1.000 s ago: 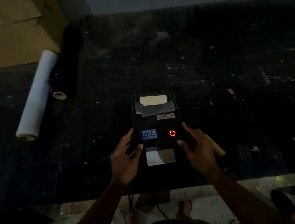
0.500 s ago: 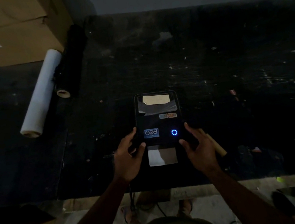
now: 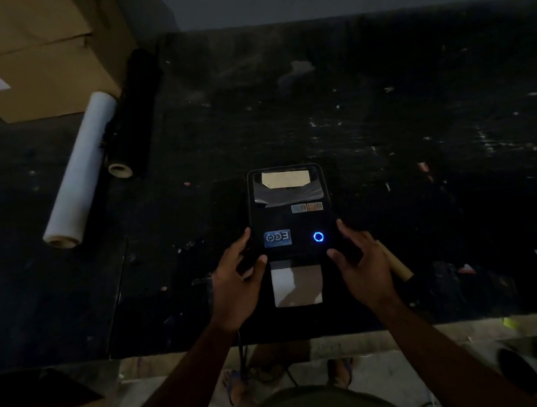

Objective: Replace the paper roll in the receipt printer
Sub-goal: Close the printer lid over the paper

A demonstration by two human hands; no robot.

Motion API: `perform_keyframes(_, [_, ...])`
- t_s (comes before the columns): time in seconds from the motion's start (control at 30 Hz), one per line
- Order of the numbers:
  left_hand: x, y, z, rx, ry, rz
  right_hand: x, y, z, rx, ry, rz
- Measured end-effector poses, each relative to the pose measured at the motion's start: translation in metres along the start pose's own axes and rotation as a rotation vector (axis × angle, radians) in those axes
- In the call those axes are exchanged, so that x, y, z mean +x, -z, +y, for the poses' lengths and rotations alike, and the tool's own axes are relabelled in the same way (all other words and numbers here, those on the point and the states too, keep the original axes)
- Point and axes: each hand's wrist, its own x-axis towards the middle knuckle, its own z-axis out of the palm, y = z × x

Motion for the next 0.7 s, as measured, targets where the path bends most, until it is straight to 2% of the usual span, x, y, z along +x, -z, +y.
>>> perform_keyframes(0.7, [-0.001,-0.0007,0.0072,0.056,0.037,0.011,-0.0013,-0.003,0.0004,0.005,-0.028,-0.002])
